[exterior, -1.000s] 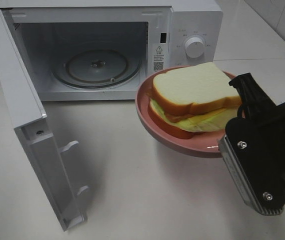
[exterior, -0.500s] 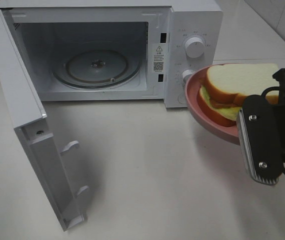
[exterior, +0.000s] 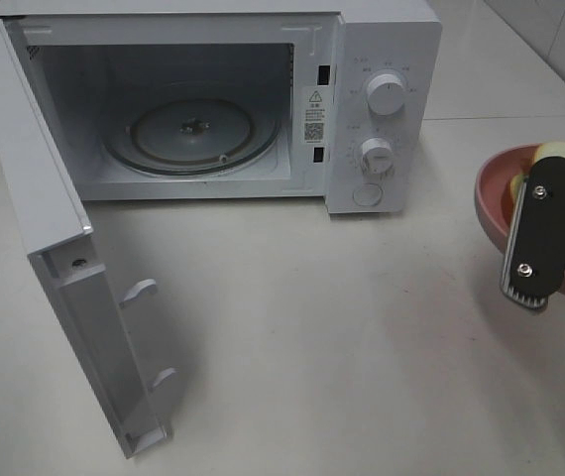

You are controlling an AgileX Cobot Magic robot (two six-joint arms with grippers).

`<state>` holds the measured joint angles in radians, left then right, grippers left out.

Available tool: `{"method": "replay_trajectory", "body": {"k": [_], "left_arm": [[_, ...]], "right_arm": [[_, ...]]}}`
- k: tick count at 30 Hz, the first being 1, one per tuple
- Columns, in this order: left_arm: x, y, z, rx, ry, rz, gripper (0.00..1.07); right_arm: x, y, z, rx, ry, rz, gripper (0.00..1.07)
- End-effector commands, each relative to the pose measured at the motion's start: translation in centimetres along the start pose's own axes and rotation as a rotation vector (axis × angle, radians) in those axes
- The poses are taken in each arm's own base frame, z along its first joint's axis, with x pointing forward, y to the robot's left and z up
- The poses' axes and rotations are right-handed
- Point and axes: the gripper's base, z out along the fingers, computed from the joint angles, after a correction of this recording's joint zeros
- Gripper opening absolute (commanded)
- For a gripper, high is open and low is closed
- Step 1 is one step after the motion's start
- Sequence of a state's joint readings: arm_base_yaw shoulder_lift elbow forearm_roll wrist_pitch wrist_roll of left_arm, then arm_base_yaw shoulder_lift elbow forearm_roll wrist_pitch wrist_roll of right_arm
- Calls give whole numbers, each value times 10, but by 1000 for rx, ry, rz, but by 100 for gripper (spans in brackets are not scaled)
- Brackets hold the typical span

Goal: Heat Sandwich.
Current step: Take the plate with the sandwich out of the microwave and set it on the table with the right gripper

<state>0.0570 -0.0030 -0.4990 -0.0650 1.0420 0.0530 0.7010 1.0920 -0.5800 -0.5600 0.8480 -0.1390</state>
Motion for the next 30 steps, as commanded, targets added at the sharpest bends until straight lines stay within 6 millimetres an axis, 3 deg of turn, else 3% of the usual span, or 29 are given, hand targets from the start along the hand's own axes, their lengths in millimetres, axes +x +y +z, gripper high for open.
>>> {"method": "replay_trajectory", "body": {"k": [1,20,30], "left_arm": [[2,0,-2,8,-24,6,97],[2,0,-2,8,-24,6,97],[2,0,-2,8,-24,6,97]], "right_arm": [[5,-3,-2,28,42,99,0],[11,-7,2,115,158,486,0],[5,-6,15,133,215,520,0]]}}
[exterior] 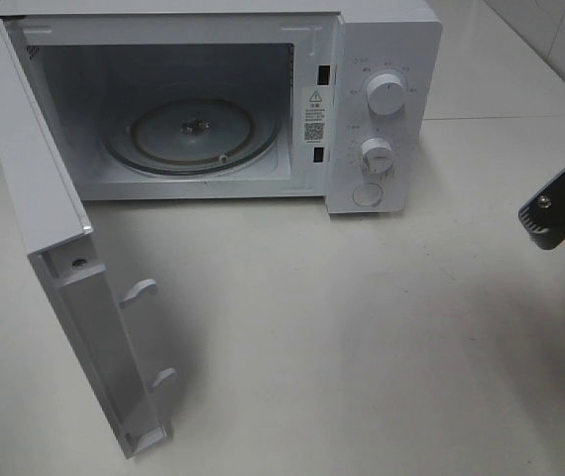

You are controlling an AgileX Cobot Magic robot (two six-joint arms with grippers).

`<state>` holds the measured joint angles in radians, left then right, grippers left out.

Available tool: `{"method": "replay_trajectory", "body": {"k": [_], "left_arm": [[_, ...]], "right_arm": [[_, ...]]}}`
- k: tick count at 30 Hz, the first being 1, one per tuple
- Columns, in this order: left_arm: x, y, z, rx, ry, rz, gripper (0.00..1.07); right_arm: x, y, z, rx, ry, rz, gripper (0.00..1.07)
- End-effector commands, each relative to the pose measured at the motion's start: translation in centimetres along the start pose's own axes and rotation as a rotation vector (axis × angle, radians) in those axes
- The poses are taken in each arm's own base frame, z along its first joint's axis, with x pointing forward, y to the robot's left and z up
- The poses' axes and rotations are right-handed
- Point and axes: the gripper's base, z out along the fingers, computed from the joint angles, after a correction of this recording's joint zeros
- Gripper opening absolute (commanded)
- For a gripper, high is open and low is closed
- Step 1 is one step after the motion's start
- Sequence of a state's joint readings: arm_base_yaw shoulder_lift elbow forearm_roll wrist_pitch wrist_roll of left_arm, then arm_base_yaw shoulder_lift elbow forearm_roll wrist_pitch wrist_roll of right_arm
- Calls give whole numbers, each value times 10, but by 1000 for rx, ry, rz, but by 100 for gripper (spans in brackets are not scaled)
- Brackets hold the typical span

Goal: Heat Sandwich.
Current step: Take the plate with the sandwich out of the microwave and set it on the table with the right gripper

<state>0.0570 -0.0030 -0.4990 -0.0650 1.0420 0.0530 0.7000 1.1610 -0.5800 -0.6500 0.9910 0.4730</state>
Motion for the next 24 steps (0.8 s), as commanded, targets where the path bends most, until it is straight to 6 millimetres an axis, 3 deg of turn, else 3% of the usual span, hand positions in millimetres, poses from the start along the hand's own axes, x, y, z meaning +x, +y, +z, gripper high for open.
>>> {"method": "replay_trajectory", "body": {"k": [1,10,16,24], "left_arm": [[2,0,-2,8,-24,6,97],[2,0,-2,8,-24,6,97],[2,0,-2,8,-24,6,97],[2,0,-2,8,-24,6,97]], "right_arm": [[-6,0,7,54,21,2,0],[-27,10,23,88,63,91,0],[-47,1,37,90,106,163,0],[-58,-3,54,90,137,214,0]]}}
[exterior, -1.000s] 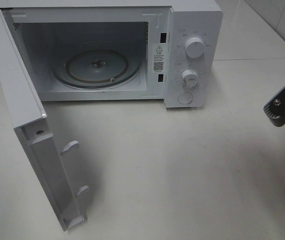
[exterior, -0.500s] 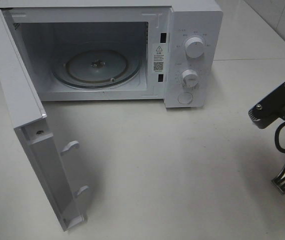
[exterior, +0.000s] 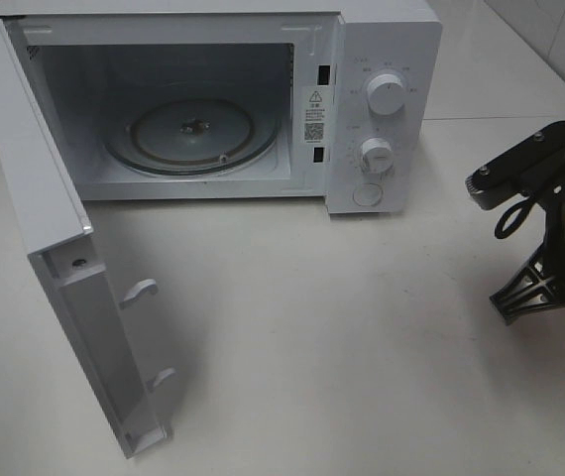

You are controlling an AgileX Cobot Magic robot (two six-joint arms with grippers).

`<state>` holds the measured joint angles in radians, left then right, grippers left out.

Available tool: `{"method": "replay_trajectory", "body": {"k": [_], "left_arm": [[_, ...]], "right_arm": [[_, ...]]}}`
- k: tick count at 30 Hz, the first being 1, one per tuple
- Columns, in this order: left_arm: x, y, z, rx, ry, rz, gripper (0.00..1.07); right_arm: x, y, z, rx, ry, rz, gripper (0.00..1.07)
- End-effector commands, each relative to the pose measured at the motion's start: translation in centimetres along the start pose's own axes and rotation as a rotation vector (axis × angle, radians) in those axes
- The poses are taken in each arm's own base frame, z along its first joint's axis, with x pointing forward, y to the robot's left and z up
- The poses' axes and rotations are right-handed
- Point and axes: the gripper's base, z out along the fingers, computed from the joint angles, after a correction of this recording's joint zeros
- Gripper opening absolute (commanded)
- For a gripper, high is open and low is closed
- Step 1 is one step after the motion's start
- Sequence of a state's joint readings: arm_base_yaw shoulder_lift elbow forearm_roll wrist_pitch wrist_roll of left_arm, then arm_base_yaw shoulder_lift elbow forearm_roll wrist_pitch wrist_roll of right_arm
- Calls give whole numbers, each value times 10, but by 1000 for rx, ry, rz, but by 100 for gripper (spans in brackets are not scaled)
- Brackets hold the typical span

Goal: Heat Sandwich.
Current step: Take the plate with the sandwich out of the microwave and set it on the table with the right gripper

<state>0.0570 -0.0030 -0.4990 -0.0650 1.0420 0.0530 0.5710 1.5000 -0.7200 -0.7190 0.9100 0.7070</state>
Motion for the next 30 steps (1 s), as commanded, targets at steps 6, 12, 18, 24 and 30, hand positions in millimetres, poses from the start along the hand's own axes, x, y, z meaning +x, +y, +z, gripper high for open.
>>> {"method": "replay_trajectory", "body": {"k": [6,12,18,24,30], "left_arm": [[2,0,-2,8,-24,6,97],[2,0,-2,8,-24,6,97],[2,0,-2,8,-24,6,97],[2,0,-2,8,-24,6,97],[2,0,-2,8,-24,6,97]], "right_arm": [[-9,-3,27,28,66,50,0],[-11,-2,42,19,96,72,0],[-15,3,57,34,98,85,0],[-16,9,72,39,126,68,0],[-17,11,84,33,131,81,1]]}}
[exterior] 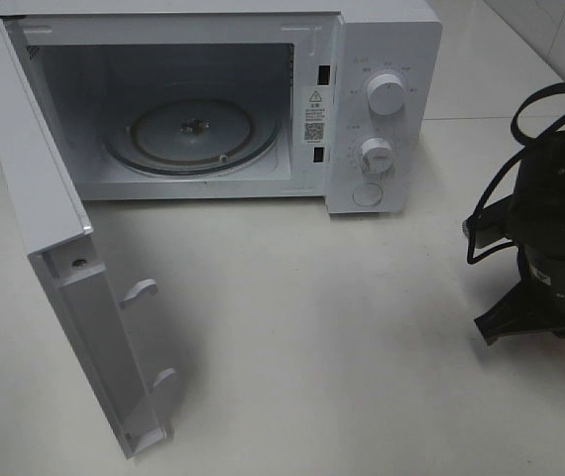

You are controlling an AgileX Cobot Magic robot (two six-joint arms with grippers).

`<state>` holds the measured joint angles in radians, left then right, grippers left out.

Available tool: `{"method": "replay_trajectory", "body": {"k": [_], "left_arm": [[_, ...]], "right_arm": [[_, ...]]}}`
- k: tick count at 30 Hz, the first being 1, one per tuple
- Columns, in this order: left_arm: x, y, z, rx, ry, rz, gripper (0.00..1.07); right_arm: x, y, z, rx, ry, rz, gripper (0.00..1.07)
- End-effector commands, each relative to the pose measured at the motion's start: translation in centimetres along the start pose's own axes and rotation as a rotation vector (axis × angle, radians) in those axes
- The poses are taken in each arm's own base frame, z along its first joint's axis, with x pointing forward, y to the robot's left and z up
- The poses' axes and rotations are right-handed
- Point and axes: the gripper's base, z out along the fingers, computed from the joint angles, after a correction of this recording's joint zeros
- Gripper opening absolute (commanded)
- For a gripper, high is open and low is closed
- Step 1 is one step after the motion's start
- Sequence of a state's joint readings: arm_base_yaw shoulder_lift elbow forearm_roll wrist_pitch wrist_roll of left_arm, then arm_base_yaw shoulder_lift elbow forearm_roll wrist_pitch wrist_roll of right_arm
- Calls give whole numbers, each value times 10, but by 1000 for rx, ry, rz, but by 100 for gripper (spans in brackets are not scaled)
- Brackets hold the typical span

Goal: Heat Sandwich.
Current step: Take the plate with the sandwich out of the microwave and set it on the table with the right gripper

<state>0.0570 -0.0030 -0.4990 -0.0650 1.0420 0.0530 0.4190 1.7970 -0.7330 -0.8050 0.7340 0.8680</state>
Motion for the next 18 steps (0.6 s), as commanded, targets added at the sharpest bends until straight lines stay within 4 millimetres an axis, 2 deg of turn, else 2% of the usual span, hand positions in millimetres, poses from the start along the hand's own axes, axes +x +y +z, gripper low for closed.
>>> {"method": "replay_trajectory", "body": {"k": [1,18], "left_arm": [[2,0,-2,8,-24,6,97],[2,0,-2,8,-24,6,97]], "right_arm": [[-3,-3,5,29,-7,4,1],[-4,10,23,19,12,11,4]]}}
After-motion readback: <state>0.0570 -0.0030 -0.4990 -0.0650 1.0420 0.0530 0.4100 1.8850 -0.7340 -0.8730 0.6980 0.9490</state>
